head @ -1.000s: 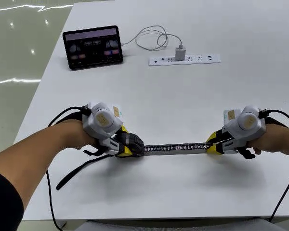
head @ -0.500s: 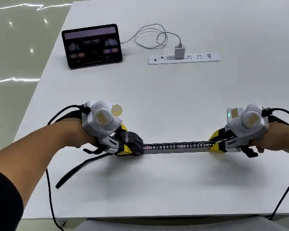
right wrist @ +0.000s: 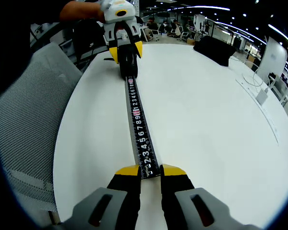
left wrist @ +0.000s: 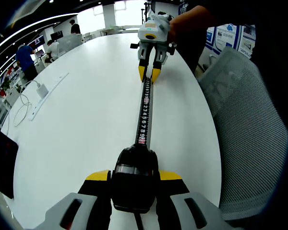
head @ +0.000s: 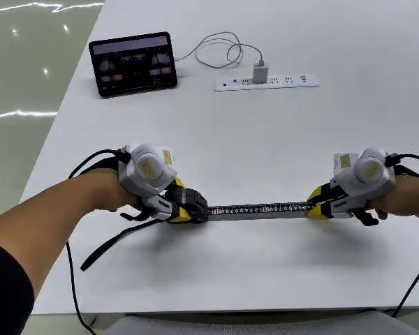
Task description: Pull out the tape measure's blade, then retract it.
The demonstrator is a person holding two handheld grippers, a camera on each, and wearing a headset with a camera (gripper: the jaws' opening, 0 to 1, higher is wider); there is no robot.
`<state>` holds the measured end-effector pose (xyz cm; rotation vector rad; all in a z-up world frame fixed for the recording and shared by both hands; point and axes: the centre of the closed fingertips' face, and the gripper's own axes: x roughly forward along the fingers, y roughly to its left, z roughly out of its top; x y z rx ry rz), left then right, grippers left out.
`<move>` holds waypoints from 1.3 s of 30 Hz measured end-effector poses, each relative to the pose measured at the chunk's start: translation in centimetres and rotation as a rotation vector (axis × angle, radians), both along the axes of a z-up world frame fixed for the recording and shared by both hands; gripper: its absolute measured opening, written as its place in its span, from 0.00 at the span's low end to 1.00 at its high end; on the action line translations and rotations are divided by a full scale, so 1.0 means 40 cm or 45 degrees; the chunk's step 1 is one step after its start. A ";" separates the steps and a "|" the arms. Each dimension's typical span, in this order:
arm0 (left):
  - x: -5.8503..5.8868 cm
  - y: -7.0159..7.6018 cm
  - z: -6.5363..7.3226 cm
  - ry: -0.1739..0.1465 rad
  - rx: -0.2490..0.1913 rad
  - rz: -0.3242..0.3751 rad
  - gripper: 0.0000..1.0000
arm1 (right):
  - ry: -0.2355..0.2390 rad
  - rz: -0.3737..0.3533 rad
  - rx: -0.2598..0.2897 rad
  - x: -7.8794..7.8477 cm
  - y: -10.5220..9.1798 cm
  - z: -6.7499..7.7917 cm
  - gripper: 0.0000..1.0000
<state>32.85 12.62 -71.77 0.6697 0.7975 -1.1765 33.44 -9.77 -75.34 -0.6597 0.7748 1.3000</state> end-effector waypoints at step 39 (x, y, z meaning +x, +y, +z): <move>0.000 0.000 0.000 -0.003 0.001 0.005 0.31 | 0.005 -0.039 -0.010 0.004 -0.047 0.002 0.10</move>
